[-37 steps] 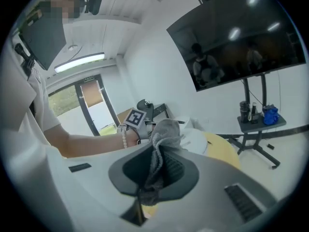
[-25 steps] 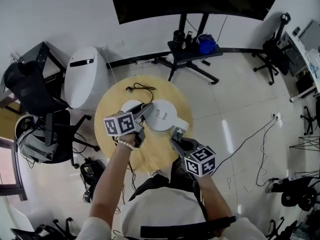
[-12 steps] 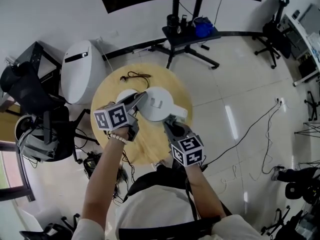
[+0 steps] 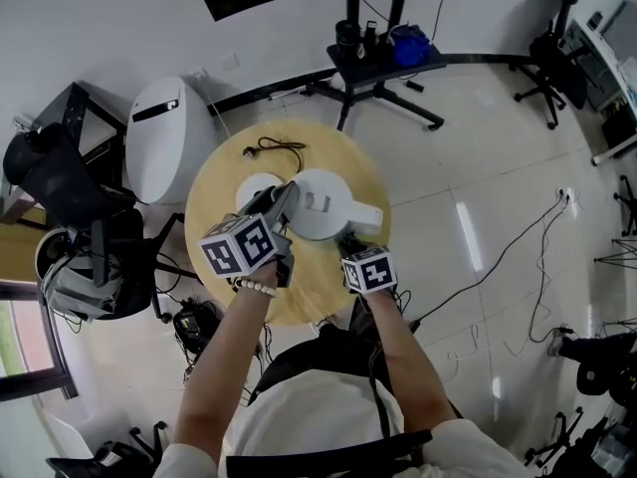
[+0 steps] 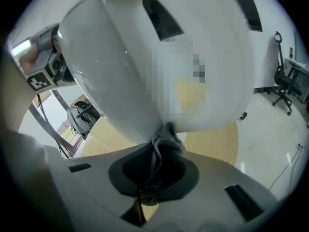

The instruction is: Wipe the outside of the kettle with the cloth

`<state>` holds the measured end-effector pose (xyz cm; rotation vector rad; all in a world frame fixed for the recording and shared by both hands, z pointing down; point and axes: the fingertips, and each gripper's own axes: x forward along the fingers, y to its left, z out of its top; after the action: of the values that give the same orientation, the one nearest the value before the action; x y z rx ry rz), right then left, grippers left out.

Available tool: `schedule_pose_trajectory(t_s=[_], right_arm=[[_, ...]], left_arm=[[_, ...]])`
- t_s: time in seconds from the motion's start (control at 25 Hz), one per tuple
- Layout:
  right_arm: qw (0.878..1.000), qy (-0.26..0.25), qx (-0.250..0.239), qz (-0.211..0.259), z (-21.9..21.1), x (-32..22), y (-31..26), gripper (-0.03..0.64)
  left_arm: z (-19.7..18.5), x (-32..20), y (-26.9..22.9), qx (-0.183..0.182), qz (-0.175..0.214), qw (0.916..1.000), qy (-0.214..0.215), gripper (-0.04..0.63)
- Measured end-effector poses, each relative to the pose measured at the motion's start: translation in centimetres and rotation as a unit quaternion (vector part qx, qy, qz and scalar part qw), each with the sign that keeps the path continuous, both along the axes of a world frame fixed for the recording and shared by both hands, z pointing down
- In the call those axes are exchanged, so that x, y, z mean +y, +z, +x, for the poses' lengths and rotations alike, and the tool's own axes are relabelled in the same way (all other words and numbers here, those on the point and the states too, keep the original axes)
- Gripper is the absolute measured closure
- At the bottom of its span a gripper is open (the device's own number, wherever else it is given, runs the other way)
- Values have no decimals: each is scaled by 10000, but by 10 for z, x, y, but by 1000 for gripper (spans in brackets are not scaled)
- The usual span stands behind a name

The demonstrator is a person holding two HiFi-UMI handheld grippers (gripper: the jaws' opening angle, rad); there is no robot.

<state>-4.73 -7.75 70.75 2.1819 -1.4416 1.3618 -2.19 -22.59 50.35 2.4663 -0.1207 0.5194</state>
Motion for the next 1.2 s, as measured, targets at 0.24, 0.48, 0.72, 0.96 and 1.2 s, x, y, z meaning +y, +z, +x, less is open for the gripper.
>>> schedule_pose_trajectory(t_s=[0.24,0.48,0.72,0.96,1.2], right_arm=[[9996,-135,40,-242,-2,1,14,586],[9959,-119,507,741,-3,-10,-65,586],[9838,-242,999,1467,-5,-12,-154,586],[9689,-296,1277,2100,-10,-15,-210,586],[9835,-163,657,1678,-15,-17,-134,586]], left_arm=[[-3,0,2,-1,28,9997,-234,380],[-4,-3,1,6,40,9988,-478,380],[-5,-1,2,29,86,9978,-654,382],[-5,0,1,42,131,9976,-683,382],[-5,2,0,42,169,9977,-659,382]])
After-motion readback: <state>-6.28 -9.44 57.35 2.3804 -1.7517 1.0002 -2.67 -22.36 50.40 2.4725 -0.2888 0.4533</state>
